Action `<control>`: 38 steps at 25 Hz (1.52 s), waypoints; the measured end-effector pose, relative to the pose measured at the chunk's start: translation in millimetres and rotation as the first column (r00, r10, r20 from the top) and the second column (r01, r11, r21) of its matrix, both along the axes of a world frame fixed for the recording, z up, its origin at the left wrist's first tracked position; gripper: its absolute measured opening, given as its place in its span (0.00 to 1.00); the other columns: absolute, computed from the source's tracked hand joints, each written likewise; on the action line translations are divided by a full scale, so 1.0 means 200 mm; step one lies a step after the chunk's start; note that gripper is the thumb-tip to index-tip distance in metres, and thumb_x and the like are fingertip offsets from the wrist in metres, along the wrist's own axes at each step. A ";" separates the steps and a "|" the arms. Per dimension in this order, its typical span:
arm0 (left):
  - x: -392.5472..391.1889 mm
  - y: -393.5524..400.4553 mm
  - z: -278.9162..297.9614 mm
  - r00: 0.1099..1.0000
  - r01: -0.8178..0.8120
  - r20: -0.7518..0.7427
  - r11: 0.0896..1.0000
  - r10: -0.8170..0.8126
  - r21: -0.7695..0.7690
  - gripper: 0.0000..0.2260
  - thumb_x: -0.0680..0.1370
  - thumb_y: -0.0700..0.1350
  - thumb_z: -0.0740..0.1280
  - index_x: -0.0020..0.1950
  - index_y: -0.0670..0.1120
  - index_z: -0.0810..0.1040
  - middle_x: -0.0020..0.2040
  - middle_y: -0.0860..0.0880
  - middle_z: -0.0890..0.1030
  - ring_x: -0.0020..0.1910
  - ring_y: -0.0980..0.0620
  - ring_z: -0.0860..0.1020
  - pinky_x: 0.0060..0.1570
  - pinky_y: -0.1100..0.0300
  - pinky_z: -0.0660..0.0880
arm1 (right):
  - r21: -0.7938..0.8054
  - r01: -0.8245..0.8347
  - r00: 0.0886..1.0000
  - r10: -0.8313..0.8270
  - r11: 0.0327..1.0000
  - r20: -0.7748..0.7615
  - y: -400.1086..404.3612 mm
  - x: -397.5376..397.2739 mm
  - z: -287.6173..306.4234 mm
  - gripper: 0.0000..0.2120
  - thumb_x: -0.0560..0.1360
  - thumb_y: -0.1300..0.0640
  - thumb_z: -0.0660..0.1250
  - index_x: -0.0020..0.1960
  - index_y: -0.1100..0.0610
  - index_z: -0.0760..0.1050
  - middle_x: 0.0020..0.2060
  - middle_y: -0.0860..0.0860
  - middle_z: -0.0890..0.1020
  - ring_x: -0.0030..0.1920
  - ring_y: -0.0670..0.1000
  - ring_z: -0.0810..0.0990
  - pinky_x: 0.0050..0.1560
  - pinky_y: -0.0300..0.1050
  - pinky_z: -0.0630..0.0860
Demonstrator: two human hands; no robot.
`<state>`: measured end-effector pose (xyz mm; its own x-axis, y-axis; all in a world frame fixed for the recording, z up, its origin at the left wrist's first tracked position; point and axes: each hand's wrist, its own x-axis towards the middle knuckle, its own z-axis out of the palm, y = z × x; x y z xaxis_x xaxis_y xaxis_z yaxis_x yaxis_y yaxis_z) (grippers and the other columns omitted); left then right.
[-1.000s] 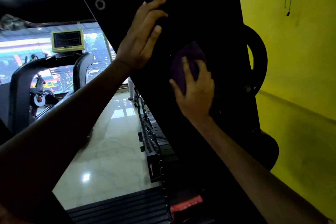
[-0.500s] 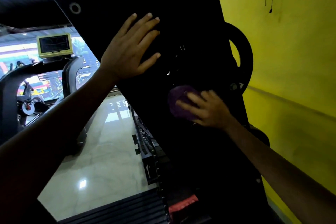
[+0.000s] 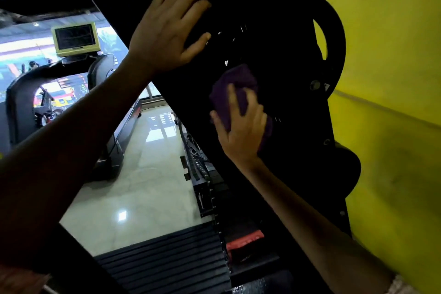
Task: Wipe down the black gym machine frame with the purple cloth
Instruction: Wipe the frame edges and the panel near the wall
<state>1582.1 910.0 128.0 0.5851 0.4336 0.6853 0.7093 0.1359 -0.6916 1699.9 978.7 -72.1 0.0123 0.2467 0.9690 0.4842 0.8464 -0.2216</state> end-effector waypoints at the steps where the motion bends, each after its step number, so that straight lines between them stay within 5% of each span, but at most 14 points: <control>1: 0.00 0.00 -0.01 1.000 0.013 0.009 1.000 -0.013 -0.014 0.19 0.81 0.51 0.58 0.63 0.37 0.71 0.70 0.37 0.69 0.72 0.40 0.64 0.71 0.47 0.54 | 0.247 -0.017 0.974 -0.039 0.969 0.222 0.07 0.06 -0.05 0.25 0.79 0.39 0.53 0.70 0.52 0.64 0.63 0.57 0.68 0.47 0.57 0.72 0.43 0.48 0.66; 4: -0.02 -0.01 -0.11 0.998 0.060 0.004 0.996 -0.060 -0.066 0.20 0.80 0.50 0.59 0.65 0.37 0.69 0.70 0.35 0.68 0.71 0.38 0.64 0.71 0.46 0.53 | 0.504 -0.096 0.868 -0.175 0.859 0.464 0.35 0.28 -0.17 0.23 0.80 0.40 0.51 0.69 0.51 0.64 0.63 0.56 0.67 0.45 0.58 0.73 0.42 0.49 0.66; 7: -0.05 -0.02 -0.28 0.997 -0.001 -0.071 0.997 -0.004 -0.071 0.22 0.80 0.52 0.58 0.68 0.38 0.68 0.72 0.37 0.67 0.72 0.39 0.64 0.71 0.44 0.55 | -0.075 0.075 0.997 -0.077 0.994 -0.022 0.40 0.33 -0.39 0.26 0.79 0.40 0.56 0.68 0.57 0.67 0.63 0.59 0.69 0.56 0.61 0.72 0.53 0.55 0.71; 9: -0.06 -0.02 -0.30 0.997 0.012 -0.070 0.999 -0.014 -0.036 0.22 0.81 0.52 0.57 0.68 0.39 0.69 0.71 0.38 0.68 0.72 0.40 0.65 0.70 0.44 0.55 | -0.555 -0.036 0.884 -0.232 0.831 -0.406 0.27 0.21 -0.45 0.35 0.78 0.34 0.51 0.70 0.61 0.67 0.64 0.63 0.69 0.62 0.62 0.71 0.59 0.58 0.72; 12: -0.06 -0.01 -0.32 0.991 0.072 -0.110 0.997 -0.075 -0.030 0.19 0.81 0.50 0.56 0.65 0.39 0.74 0.69 0.40 0.72 0.70 0.40 0.67 0.70 0.45 0.57 | -0.788 -0.271 0.733 -0.412 0.552 -0.541 0.10 0.04 -0.31 0.36 0.78 0.35 0.51 0.73 0.61 0.62 0.68 0.60 0.65 0.65 0.61 0.68 0.61 0.55 0.69; 14: -0.06 0.00 -0.34 0.968 0.120 -0.218 0.992 -0.125 -0.037 0.18 0.81 0.48 0.57 0.62 0.39 0.76 0.66 0.40 0.75 0.69 0.40 0.70 0.69 0.45 0.59 | -0.800 -0.225 0.735 -0.442 0.556 -0.514 -0.02 -0.06 -0.20 0.31 0.79 0.41 0.56 0.73 0.61 0.63 0.67 0.60 0.66 0.64 0.60 0.69 0.59 0.52 0.67; 17: -0.07 0.00 -0.37 0.940 0.224 -0.253 0.973 -0.229 -0.050 0.15 0.81 0.46 0.58 0.58 0.38 0.79 0.63 0.41 0.78 0.67 0.40 0.72 0.68 0.45 0.62 | -0.593 -0.098 0.792 -0.298 0.799 -0.533 -0.22 -0.24 -0.10 0.31 0.76 0.40 0.56 0.70 0.61 0.68 0.63 0.61 0.71 0.60 0.59 0.72 0.57 0.51 0.69; 21: -0.08 0.02 -0.38 0.882 0.380 -0.272 0.922 -0.384 -0.069 0.14 0.81 0.45 0.60 0.54 0.38 0.81 0.58 0.41 0.81 0.65 0.40 0.74 0.66 0.45 0.65 | -0.195 0.078 0.977 -0.114 0.978 -0.179 -0.26 -0.23 -0.29 0.28 0.78 0.37 0.52 0.69 0.55 0.64 0.63 0.56 0.67 0.60 0.55 0.70 0.58 0.45 0.66; 23: -0.10 0.03 -0.38 0.854 0.428 -0.290 0.900 -0.431 -0.080 0.13 0.81 0.45 0.61 0.51 0.38 0.81 0.56 0.42 0.82 0.65 0.41 0.74 0.65 0.45 0.66 | -0.220 0.084 0.986 -0.113 0.972 -0.125 -0.20 -0.18 -0.51 0.28 0.78 0.37 0.53 0.68 0.56 0.65 0.63 0.55 0.67 0.60 0.56 0.71 0.58 0.49 0.69; 27: -0.09 0.03 -0.38 0.839 0.471 -0.275 0.880 -0.469 -0.065 0.13 0.81 0.45 0.61 0.47 0.39 0.81 0.53 0.42 0.83 0.64 0.41 0.76 0.64 0.46 0.66 | -0.687 -0.188 0.775 -0.323 0.702 -0.543 -0.14 -0.15 -0.75 0.32 0.78 0.38 0.55 0.68 0.64 0.67 0.64 0.59 0.68 0.59 0.61 0.74 0.56 0.57 0.73; 31: -0.10 0.05 -0.38 0.812 0.498 -0.314 0.865 -0.492 -0.066 0.13 0.81 0.44 0.61 0.46 0.38 0.81 0.51 0.42 0.83 0.63 0.41 0.76 0.63 0.46 0.66 | -0.796 -0.490 0.575 -0.555 0.355 -0.601 -0.07 -0.11 -0.50 0.27 0.81 0.44 0.54 0.75 0.56 0.59 0.67 0.58 0.63 0.63 0.62 0.70 0.61 0.58 0.70; 34: -0.10 0.05 -0.38 0.818 0.504 -0.288 0.862 -0.497 -0.057 0.13 0.81 0.44 0.60 0.47 0.37 0.81 0.52 0.41 0.83 0.63 0.41 0.76 0.64 0.46 0.66 | -0.784 -0.314 0.668 -0.463 0.535 -0.583 -0.18 -0.24 -0.24 0.28 0.80 0.44 0.57 0.75 0.58 0.59 0.69 0.59 0.64 0.65 0.60 0.70 0.61 0.53 0.70; 36: -0.10 0.05 -0.38 0.826 0.497 -0.277 0.866 -0.492 -0.056 0.13 0.82 0.44 0.60 0.48 0.37 0.80 0.52 0.41 0.83 0.63 0.40 0.75 0.65 0.46 0.64 | -0.611 -0.102 0.791 -0.308 0.785 -0.528 -0.31 -0.32 -0.18 0.29 0.77 0.43 0.59 0.72 0.58 0.63 0.67 0.58 0.69 0.62 0.55 0.72 0.57 0.43 0.69; 38: -0.10 0.05 -0.38 0.838 0.477 -0.272 0.877 -0.474 -0.057 0.13 0.82 0.44 0.60 0.48 0.37 0.80 0.52 0.40 0.83 0.63 0.40 0.75 0.64 0.46 0.64 | -0.408 0.018 0.870 -0.215 0.913 -0.443 -0.33 -0.33 -0.27 0.27 0.76 0.42 0.58 0.69 0.58 0.65 0.65 0.56 0.72 0.57 0.52 0.72 0.55 0.39 0.66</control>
